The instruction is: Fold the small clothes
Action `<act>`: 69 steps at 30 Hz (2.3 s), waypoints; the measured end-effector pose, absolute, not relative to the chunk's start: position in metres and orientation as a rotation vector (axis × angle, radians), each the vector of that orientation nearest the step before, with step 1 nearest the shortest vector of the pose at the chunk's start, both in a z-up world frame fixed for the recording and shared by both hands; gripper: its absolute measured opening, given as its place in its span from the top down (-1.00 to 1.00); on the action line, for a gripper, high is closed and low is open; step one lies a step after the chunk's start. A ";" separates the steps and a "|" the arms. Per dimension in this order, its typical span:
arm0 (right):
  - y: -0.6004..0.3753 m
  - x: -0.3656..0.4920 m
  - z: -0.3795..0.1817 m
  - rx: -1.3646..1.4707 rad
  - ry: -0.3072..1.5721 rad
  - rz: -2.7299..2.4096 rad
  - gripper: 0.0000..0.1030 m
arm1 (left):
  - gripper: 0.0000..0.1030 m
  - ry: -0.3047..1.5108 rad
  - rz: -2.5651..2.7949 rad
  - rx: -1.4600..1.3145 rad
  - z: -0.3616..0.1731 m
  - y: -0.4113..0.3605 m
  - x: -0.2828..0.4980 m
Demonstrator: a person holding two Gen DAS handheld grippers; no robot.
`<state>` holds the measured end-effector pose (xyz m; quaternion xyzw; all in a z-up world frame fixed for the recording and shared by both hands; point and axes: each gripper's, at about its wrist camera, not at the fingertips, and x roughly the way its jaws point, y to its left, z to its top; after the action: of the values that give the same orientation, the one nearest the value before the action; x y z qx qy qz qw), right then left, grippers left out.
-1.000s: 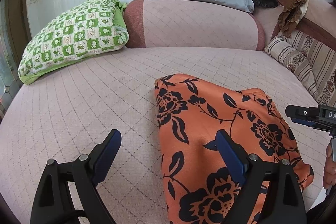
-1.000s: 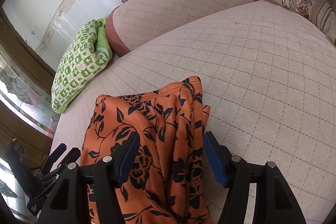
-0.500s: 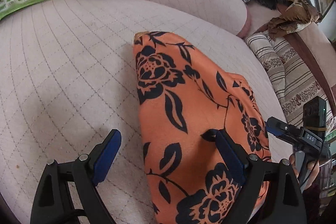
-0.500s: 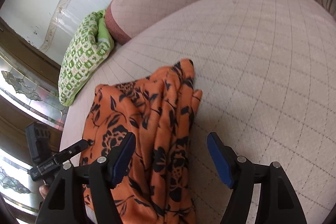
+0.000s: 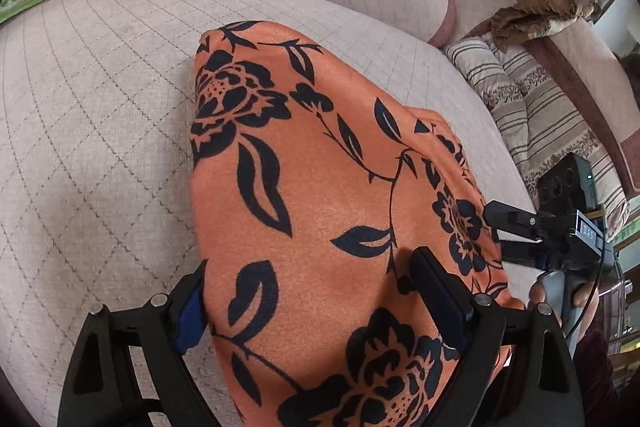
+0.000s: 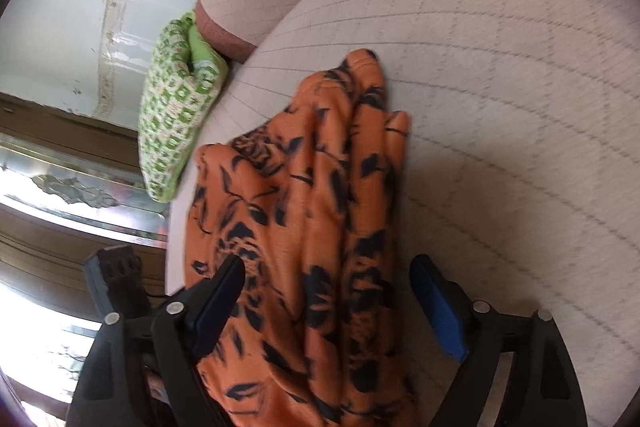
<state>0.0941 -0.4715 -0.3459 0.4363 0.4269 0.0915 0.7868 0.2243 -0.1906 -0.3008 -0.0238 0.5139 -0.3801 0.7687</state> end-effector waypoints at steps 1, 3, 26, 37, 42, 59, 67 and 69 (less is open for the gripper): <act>-0.468 0.097 -0.348 0.959 0.918 0.214 -0.69 | -0.77 1.112 -0.824 -0.046 -0.301 -0.192 0.223; -0.459 0.101 -0.348 0.943 0.914 0.222 -0.68 | -0.74 1.103 -0.828 -0.040 -0.301 -0.192 0.222; -0.389 0.101 -0.280 0.682 0.721 0.254 0.24 | 0.12 0.883 -0.774 -0.061 -0.248 -0.138 0.195; -0.341 0.103 -0.271 0.687 0.724 0.358 0.24 | 0.12 0.837 -0.651 0.011 -0.231 -0.094 0.167; -0.324 0.109 -0.277 0.686 0.759 0.372 0.24 | 0.12 0.849 -0.607 0.050 -0.237 -0.085 0.158; -0.306 0.110 -0.294 0.662 0.836 0.366 0.24 | 0.12 0.912 -0.541 0.082 -0.257 -0.073 0.151; -0.306 0.114 -0.296 0.661 0.848 0.354 0.24 | 0.12 0.935 -0.525 0.091 -0.256 -0.075 0.154; -0.306 0.117 -0.297 0.662 0.855 0.351 0.24 | 0.10 0.946 -0.513 0.100 -0.257 -0.076 0.155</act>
<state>0.1166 -0.3056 -0.2974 0.3136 0.4050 0.1660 0.8427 0.1550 -0.0761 -0.2573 0.0475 0.4504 -0.2442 0.8574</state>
